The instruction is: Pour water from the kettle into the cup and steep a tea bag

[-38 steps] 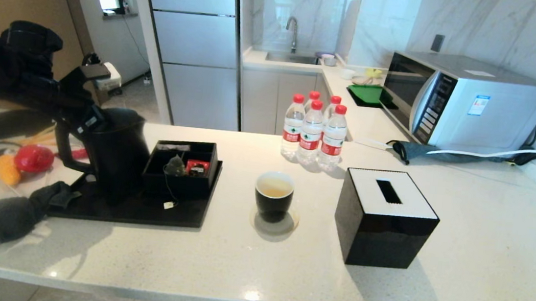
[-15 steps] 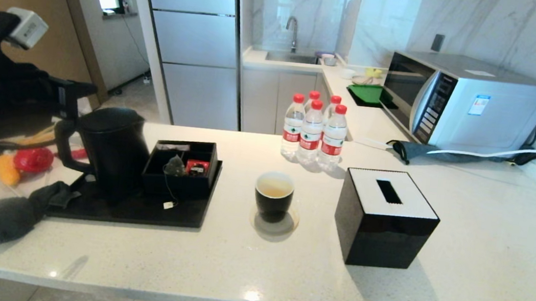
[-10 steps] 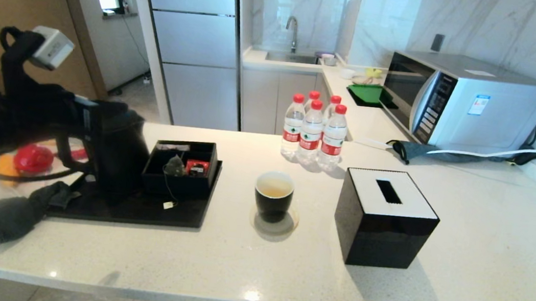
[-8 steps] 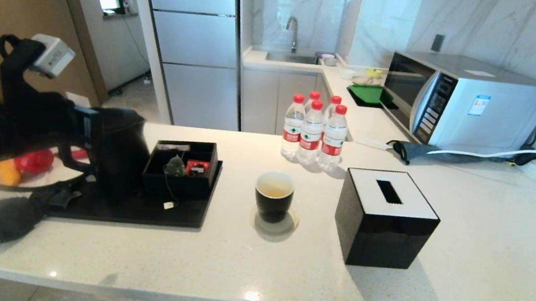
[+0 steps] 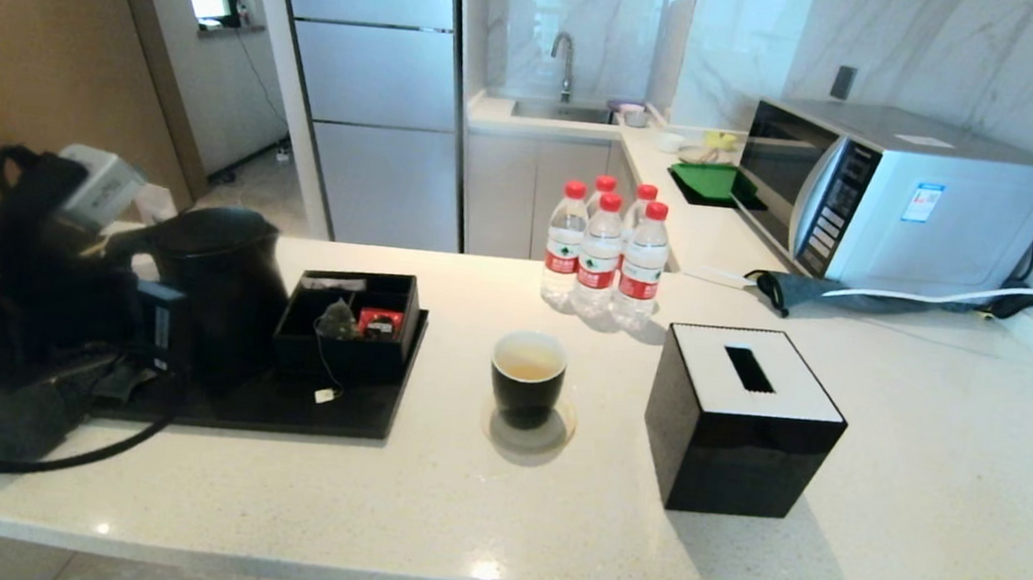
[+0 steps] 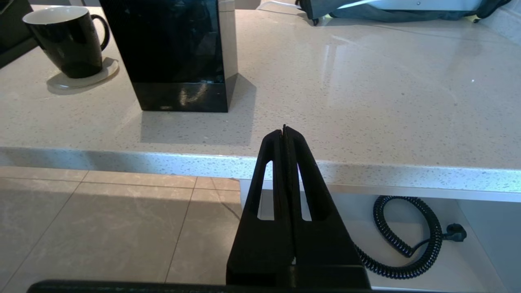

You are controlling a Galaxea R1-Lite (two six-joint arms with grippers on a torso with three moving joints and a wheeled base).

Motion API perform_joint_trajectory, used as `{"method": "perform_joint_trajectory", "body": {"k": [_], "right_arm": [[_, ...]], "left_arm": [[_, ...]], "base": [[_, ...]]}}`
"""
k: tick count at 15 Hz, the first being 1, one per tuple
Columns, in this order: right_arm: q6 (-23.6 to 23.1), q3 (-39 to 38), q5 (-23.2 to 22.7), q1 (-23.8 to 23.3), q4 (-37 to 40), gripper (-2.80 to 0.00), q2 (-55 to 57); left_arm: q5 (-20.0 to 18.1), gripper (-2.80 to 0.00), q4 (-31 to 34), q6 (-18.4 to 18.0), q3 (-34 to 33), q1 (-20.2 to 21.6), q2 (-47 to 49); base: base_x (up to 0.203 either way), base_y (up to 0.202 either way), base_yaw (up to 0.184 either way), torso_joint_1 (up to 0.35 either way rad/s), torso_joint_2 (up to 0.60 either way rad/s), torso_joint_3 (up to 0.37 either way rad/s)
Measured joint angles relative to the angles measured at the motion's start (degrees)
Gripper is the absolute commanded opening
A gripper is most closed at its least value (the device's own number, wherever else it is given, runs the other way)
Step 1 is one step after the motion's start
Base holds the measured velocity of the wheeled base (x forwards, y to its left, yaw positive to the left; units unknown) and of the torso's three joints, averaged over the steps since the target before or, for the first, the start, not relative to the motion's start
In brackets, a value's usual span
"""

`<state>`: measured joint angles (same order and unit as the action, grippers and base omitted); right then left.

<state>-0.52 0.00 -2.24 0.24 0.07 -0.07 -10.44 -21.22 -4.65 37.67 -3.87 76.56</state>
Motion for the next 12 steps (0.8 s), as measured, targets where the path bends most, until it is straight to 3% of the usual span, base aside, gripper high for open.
{"method": "perform_joint_trajectory", "body": {"k": [5, 12], "right_arm": [[0.0, 0.0, 0.0, 0.0, 0.0, -2.8, 0.0], [0.0, 0.0, 0.0, 0.0, 0.0, -2.8, 0.0]], "left_arm": [[0.0, -2.8, -0.1, 0.7, -2.5, 2.6, -0.6], [-0.3, -2.8, -2.6, 2.4, -5.8, 3.0, 3.1]], "base": [[0.0, 0.0, 0.0, 0.0, 0.0, 0.0], [0.0, 0.0, 0.0, 0.0, 0.0, 0.0]]}}
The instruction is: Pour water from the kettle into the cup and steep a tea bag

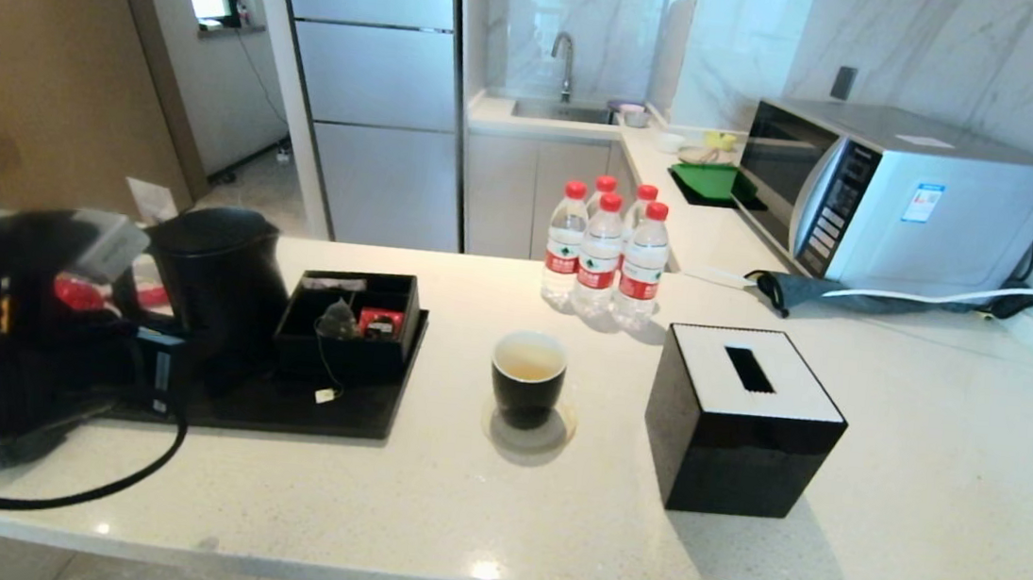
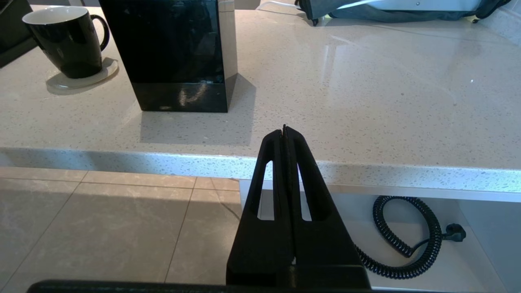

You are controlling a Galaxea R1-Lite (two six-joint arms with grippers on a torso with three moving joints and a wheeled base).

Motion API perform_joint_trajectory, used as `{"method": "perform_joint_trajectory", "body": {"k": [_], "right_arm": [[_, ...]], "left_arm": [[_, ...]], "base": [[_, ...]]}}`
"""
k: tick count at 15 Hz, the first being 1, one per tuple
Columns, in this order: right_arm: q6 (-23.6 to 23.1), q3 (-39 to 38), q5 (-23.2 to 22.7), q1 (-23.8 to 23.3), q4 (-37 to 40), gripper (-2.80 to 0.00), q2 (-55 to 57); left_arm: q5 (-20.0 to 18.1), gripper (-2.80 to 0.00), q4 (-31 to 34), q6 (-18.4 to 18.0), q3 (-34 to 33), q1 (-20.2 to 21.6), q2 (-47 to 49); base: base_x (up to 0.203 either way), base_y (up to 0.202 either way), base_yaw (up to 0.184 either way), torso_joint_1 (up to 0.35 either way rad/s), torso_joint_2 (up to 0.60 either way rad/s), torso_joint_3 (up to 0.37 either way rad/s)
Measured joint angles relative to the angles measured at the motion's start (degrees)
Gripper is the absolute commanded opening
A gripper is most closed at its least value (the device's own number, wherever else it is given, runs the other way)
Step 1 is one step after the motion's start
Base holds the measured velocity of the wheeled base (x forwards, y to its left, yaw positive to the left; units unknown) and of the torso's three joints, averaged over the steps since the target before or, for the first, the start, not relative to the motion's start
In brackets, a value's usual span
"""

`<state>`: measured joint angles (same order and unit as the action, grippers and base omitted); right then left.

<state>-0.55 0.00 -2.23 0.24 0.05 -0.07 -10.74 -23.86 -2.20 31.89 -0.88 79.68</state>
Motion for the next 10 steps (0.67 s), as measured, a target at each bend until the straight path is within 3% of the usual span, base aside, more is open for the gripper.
{"method": "perform_joint_trajectory", "body": {"k": [3, 4, 6, 10], "right_arm": [[0.0, 0.0, 0.0, 0.0, 0.0, -2.8, 0.0], [0.0, 0.0, 0.0, 0.0, 0.0, -2.8, 0.0], [0.0, 0.0, 0.0, 0.0, 0.0, -2.8, 0.0], [0.0, 0.0, 0.0, 0.0, 0.0, -2.8, 0.0]], "left_arm": [[0.1, -2.8, -8.5, 0.2, 0.4, 0.0, 6.1], [0.1, 0.0, -11.4, 0.3, 0.7, 0.0, 8.4], [0.1, 0.0, -15.1, 1.0, 1.6, -0.1, 12.1], [-0.1, 0.0, -15.6, 2.1, 5.1, -1.0, 17.3]], "base": [[0.0, 0.0, 0.0, 0.0, 0.0, 0.0], [0.0, 0.0, 0.0, 0.0, 0.0, 0.0], [0.0, 0.0, 0.0, 0.0, 0.0, 0.0], [0.0, 0.0, 0.0, 0.0, 0.0, 0.0]]}}
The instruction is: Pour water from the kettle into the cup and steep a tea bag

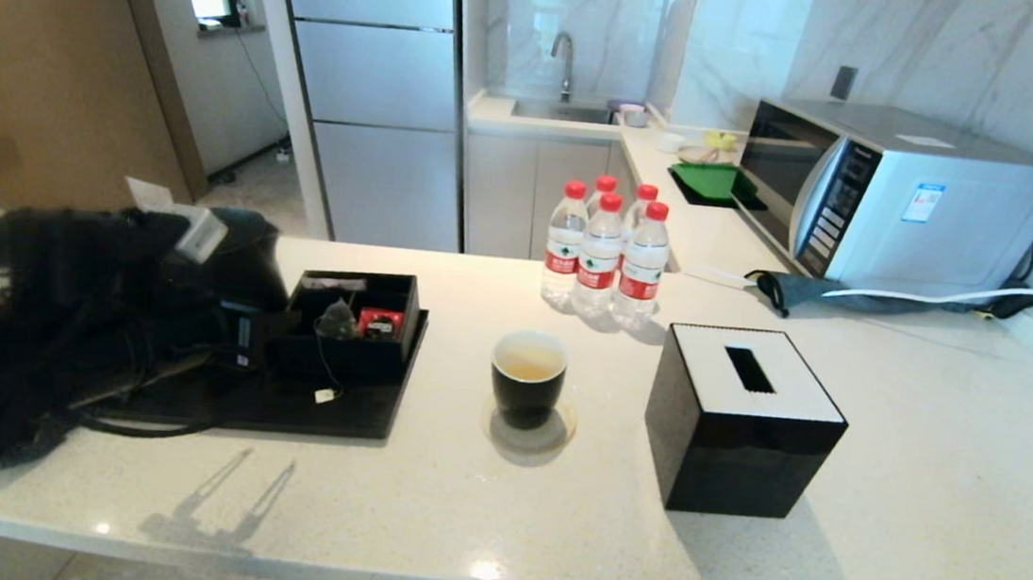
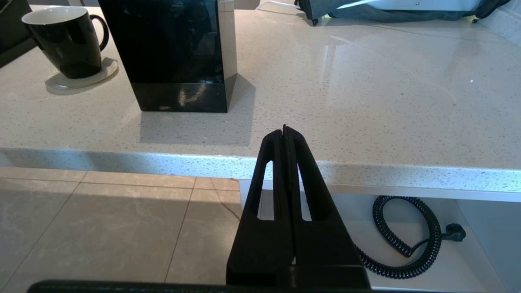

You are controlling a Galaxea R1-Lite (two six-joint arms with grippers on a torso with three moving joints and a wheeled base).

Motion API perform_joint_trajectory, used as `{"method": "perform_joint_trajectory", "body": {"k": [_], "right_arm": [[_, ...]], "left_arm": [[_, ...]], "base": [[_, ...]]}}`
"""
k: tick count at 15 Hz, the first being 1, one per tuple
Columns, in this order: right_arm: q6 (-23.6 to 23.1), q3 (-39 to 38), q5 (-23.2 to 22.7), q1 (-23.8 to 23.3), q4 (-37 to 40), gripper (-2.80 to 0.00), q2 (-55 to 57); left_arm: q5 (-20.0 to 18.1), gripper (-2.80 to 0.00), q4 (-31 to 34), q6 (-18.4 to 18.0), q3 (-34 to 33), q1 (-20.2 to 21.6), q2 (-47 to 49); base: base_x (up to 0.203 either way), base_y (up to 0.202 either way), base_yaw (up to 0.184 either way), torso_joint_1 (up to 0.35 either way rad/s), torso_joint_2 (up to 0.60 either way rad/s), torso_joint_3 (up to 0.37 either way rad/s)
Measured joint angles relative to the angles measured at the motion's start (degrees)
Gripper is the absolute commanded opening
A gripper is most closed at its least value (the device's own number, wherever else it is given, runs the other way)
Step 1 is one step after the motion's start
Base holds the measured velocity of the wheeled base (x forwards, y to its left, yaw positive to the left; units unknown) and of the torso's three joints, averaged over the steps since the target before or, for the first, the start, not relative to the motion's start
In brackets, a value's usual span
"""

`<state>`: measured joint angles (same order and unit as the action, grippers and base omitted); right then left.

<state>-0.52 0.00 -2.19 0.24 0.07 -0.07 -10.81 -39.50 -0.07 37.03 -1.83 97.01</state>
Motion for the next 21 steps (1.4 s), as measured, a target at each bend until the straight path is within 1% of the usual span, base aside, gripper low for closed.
{"method": "perform_joint_trajectory", "body": {"k": [4, 7, 9, 13, 14, 16, 21], "right_arm": [[0.0, 0.0, 0.0, 0.0, 0.0, -2.8, 0.0], [0.0, 0.0, 0.0, 0.0, 0.0, -2.8, 0.0], [0.0, 0.0, 0.0, 0.0, 0.0, -2.8, 0.0], [0.0, 0.0, 0.0, 0.0, -0.1, -2.8, 0.0], [0.0, 0.0, 0.0, 0.0, 0.0, -2.8, 0.0], [0.0, 0.0, 0.0, 0.0, 0.0, -2.8, 0.0], [0.0, 0.0, 0.0, 0.0, 0.0, -2.8, 0.0]], "left_arm": [[-0.3, 0.0, -0.2, 1.2, 4.0, -1.7, 4.1], [-0.4, 0.0, -0.9, 1.4, 4.3, -2.2, 5.4], [-0.3, 0.0, -4.4, 1.5, 3.5, -2.4, 6.1], [0.2, 0.0, -16.3, 1.5, 0.4, -2.8, 8.7], [0.2, 0.0, -18.1, 1.5, 0.0, -2.8, 9.4], [0.2, 0.0, -20.6, 1.4, -0.1, -3.0, 10.9], [0.2, 0.0, -24.2, 1.3, 0.2, -3.0, 14.6]], "base": [[0.0, 0.0, 0.0, 0.0, 0.0, 0.0], [0.0, 0.0, 0.0, 0.0, 0.0, 0.0], [0.0, 0.0, 0.0, 0.0, 0.0, 0.0], [0.0, 0.0, 0.0, 0.0, 0.0, 0.0], [0.0, 0.0, 0.0, 0.0, 0.0, 0.0], [0.0, 0.0, 0.0, 0.0, 0.0, 0.0], [0.0, 0.0, 0.0, 0.0, 0.0, 0.0]]}}
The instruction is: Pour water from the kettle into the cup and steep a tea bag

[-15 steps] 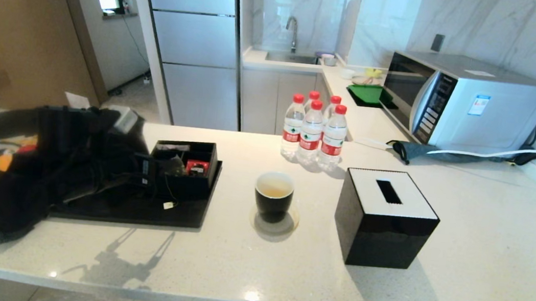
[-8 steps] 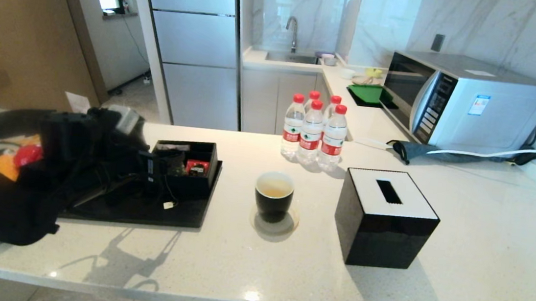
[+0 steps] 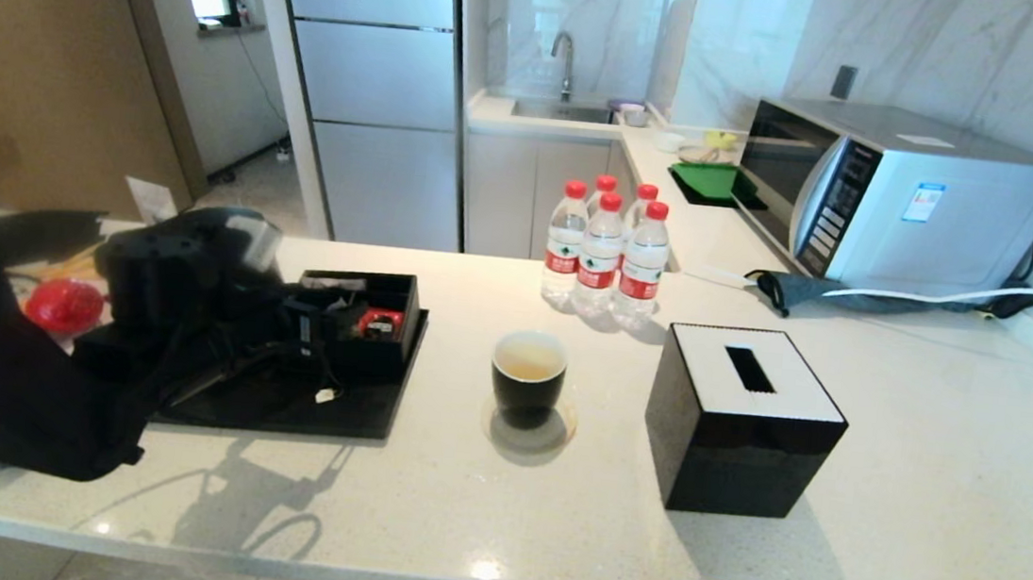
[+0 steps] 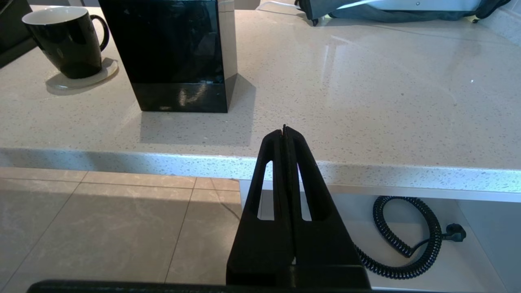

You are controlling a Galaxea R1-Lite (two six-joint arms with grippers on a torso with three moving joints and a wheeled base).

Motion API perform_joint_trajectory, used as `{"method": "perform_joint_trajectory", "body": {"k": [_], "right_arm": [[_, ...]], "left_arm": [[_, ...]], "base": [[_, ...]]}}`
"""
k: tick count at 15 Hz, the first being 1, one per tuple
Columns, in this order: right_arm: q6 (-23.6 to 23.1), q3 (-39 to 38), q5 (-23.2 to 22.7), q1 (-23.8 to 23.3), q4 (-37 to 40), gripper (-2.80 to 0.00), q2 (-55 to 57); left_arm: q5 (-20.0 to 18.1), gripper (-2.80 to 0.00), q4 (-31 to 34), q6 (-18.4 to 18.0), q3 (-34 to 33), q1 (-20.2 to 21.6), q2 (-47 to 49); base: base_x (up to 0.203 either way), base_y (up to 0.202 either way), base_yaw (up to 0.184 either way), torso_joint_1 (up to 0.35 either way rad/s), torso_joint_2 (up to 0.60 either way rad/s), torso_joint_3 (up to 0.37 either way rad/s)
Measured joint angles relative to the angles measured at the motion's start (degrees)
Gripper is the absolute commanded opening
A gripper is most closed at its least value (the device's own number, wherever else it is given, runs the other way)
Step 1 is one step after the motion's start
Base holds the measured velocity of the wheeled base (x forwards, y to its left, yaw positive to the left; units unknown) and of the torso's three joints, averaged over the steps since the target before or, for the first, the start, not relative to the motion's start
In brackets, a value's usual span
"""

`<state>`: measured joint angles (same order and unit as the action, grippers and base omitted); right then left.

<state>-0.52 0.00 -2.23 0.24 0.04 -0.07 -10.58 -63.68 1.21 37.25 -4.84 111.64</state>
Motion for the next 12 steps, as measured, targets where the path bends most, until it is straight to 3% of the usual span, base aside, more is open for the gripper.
{"method": "perform_joint_trajectory", "body": {"k": [8, 12], "right_arm": [[0.0, 0.0, 0.0, 0.0, 0.0, -2.8, 0.0], [0.0, 0.0, 0.0, 0.0, 0.0, -2.8, 0.0]], "left_arm": [[0.0, 0.0, -11.1, 0.3, 0.3, 0.0, 8.0], [-0.1, 0.0, -12.0, 0.3, 1.1, -0.2, 10.4]], "base": [[0.0, 0.0, 0.0, 0.0, 0.0, 0.0], [0.0, 0.0, 0.0, 0.0, 0.0, 0.0]]}}
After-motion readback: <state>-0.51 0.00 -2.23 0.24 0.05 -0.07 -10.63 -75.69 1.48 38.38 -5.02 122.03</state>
